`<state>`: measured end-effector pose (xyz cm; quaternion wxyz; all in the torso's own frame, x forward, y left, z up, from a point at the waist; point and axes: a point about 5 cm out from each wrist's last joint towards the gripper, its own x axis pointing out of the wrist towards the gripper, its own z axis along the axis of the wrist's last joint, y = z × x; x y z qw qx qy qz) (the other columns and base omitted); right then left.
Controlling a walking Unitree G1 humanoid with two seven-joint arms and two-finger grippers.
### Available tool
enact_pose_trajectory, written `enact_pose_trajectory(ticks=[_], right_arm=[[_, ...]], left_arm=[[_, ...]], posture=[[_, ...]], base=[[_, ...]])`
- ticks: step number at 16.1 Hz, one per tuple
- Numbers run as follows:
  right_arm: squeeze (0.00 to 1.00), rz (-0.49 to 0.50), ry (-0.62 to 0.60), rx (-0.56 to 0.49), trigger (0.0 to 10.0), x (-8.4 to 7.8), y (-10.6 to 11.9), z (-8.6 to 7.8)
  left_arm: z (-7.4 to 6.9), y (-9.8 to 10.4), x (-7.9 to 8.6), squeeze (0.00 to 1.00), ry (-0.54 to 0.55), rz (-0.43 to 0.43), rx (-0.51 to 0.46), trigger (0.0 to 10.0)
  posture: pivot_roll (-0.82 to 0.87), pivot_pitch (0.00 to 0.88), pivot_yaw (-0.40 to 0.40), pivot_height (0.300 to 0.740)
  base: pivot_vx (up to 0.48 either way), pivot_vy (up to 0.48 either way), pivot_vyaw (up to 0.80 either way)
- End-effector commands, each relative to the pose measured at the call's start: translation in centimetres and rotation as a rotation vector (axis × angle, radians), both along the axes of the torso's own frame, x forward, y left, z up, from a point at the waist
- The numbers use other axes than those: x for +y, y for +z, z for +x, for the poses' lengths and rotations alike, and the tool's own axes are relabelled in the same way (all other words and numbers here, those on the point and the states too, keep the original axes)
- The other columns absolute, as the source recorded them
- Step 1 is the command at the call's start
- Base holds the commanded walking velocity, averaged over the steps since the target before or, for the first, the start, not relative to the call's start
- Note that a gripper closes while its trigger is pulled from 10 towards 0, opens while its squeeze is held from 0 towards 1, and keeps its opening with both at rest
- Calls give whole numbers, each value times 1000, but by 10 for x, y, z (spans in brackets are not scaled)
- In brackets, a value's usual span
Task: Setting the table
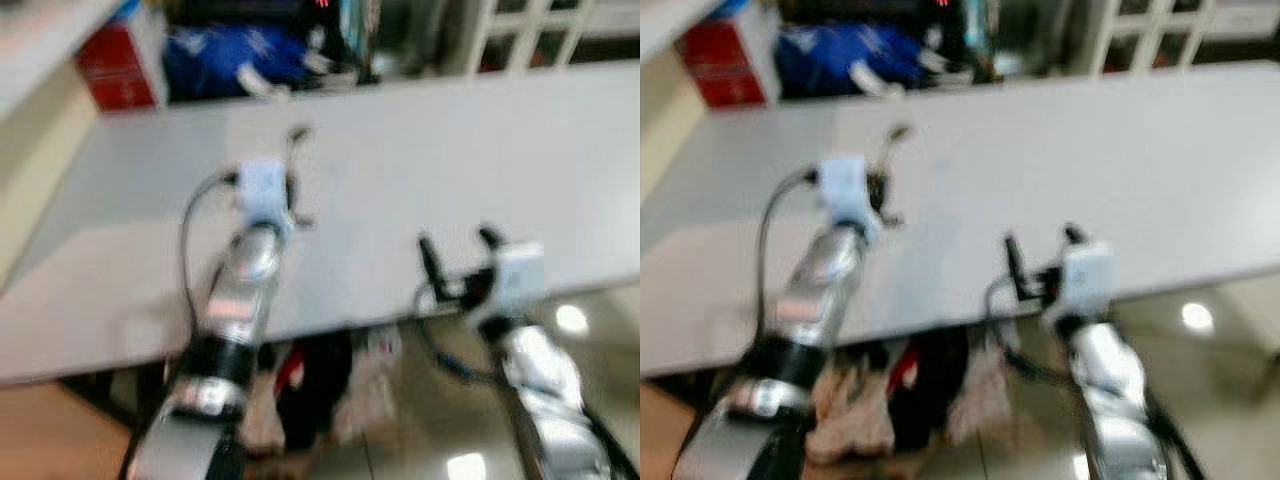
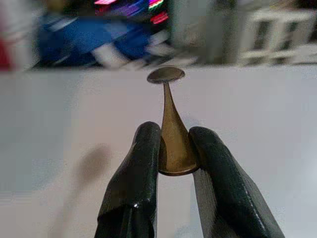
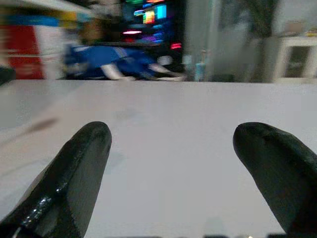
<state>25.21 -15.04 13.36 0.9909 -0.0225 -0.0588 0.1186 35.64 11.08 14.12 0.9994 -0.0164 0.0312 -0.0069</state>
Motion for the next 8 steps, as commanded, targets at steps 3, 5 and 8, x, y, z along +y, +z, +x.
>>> enact_pose_trajectory(ticks=[3,5,8], right_arm=[[0,-10,-5,15,10000,-6,0,-1],[0,-8,-7,24,10000,-7,-2,-1],[0,3,21,31,10000,-5,0,5]], left_arm=[[-5,-13,-8,0,10,6,66,0],[-7,-12,-10,0,12,-30,61,0],[-16,-18,-6,0,57,12,83,0]], posture=[[-65,0,30,740],[-62,0,25,740],[-57,11,12,740]], base=[[0,0,0],[0,0,0],[0,0,0]])
